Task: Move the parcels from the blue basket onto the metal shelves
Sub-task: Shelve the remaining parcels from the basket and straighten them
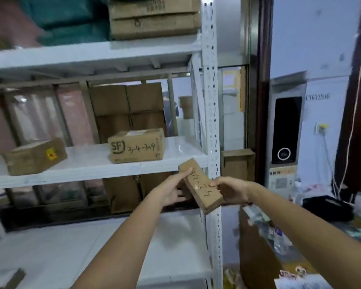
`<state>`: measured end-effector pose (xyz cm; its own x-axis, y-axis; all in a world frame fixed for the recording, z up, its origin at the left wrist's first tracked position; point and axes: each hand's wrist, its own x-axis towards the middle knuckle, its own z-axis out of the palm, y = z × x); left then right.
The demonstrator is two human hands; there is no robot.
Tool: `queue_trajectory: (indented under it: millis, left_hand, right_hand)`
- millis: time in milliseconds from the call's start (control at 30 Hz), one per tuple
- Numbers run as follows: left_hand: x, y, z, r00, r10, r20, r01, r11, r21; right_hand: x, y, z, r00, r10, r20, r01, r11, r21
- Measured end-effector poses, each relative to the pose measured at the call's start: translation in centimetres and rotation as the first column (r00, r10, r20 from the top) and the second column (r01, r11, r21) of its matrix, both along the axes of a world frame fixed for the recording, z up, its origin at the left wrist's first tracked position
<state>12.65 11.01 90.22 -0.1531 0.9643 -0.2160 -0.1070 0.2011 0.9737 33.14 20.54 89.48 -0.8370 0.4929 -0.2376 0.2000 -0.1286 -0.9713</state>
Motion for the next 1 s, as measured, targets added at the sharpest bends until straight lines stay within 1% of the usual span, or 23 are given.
queue_trajectory:
  millis: [67,167,267,333,433,467,533,567,633,667,700,800,900,933,1000]
  left_hand:
    - [-0.1,-0.3,2.8,0.996,0.0,-0.087,0.004,0.999,0.042]
    - [0.1,-1.1,5.9,0.972,-0.023,-0.232,0.039,0.997,0.064]
    - [0.1,-2.0,7.1,0.954,-0.02,-0.299,0.055,0.992,0.11]
    - [-0.7,-2.9,7.2,0.951,0.034,-0.306,0.004,0.993,0.121]
    - [-3.6,-4.7,6.5,0.96,0.175,-0.221,-0.161,0.984,0.08]
    - [-4.8,-5.4,6.0,0.96,0.2,-0.198,-0.198,0.98,0.033]
    - [-7.3,-7.2,5.0,0.973,0.199,-0.119,-0.209,0.975,-0.077]
    - [-8.3,-8.2,4.5,0.98,0.196,-0.035,-0.198,0.975,-0.1]
    - [-9.6,-9.9,4.0,0.955,0.221,0.196,-0.213,0.975,-0.059]
    - [-10.1,-10.8,3.9,0.927,0.246,0.282,-0.25,0.968,-0.024]
    - [-10.7,-11.7,3.8,0.908,0.276,0.316,-0.292,0.957,0.003]
    - [-13.8,-14.9,4.0,0.88,0.397,0.26,-0.42,0.907,0.039]
    - [-18.6,-19.4,4.5,0.842,0.486,0.233,-0.509,0.86,0.044]
    - [-20.3,-21.1,4.6,0.838,0.498,0.225,-0.518,0.854,0.04]
    - [-23.8,-24.8,4.8,0.829,0.519,0.209,-0.538,0.842,0.043]
  right_hand:
    - [-0.5,0.0,2.4,0.999,0.031,-0.035,-0.028,0.996,0.084]
    - [-1.7,-0.6,4.6,0.993,0.062,-0.105,-0.046,0.988,0.148]
    - [-3.3,-0.9,4.7,0.982,0.064,-0.178,-0.043,0.992,0.121]
    - [-4.4,-1.1,4.4,0.961,0.049,-0.273,-0.037,0.998,0.05]
    - [-6.6,-1.7,3.8,0.896,-0.068,-0.439,0.025,0.994,-0.102]
    - [-7.4,-2.0,3.5,0.867,-0.12,-0.483,0.049,0.986,-0.157]
    - [-9.3,-2.9,2.9,0.814,-0.219,-0.538,0.101,0.966,-0.24]
    - [-10.3,-3.5,2.7,0.797,-0.247,-0.551,0.116,0.958,-0.261]
    - [-12.5,-5.1,2.3,0.791,-0.258,-0.555,0.122,0.955,-0.27]
    - [-13.6,-6.0,2.1,0.8,-0.251,-0.545,0.118,0.957,-0.266]
    - [-14.8,-6.8,2.0,0.814,-0.242,-0.528,0.115,0.958,-0.262]
    - [-18.2,-9.6,2.2,0.873,-0.178,-0.453,0.088,0.973,-0.213]
    - [-21.7,-13.0,2.9,0.928,-0.023,-0.371,-0.001,0.998,-0.064]
    - [-23.3,-14.3,3.1,0.933,-0.003,-0.361,-0.013,0.999,-0.042]
    - [-27.0,-17.6,3.5,0.935,-0.032,-0.354,0.015,0.999,-0.052]
